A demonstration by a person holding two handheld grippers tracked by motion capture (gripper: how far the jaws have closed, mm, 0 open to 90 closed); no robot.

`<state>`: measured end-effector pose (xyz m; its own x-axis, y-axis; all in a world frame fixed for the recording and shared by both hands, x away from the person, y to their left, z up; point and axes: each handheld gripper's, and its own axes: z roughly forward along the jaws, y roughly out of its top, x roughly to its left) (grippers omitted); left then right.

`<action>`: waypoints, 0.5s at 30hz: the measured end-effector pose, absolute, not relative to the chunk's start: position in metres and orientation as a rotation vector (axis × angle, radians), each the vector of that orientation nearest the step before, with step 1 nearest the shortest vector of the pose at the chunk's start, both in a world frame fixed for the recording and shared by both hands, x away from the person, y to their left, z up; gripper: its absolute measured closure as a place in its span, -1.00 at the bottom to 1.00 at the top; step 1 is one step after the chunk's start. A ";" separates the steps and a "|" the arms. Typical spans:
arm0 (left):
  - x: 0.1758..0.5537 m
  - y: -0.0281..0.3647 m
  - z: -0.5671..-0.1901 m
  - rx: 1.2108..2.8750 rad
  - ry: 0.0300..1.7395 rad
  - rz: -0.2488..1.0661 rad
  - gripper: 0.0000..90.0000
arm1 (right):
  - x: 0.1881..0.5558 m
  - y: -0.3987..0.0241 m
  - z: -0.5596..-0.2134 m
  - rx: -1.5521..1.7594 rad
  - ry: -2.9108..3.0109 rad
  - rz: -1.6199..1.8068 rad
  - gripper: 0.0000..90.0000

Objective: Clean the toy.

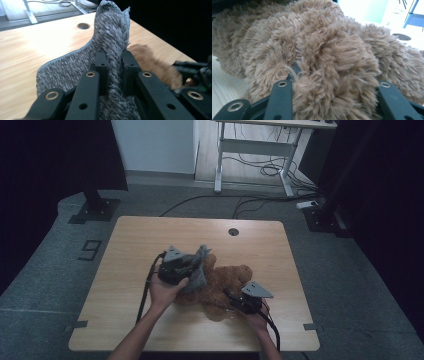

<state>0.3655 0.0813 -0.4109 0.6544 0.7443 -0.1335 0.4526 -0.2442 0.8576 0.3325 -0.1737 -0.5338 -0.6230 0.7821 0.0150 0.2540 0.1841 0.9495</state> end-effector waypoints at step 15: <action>0.398 0.003 -0.449 2.032 0.977 0.200 0.73 | 0.330 -0.173 -0.535 0.934 1.981 1.425 0.21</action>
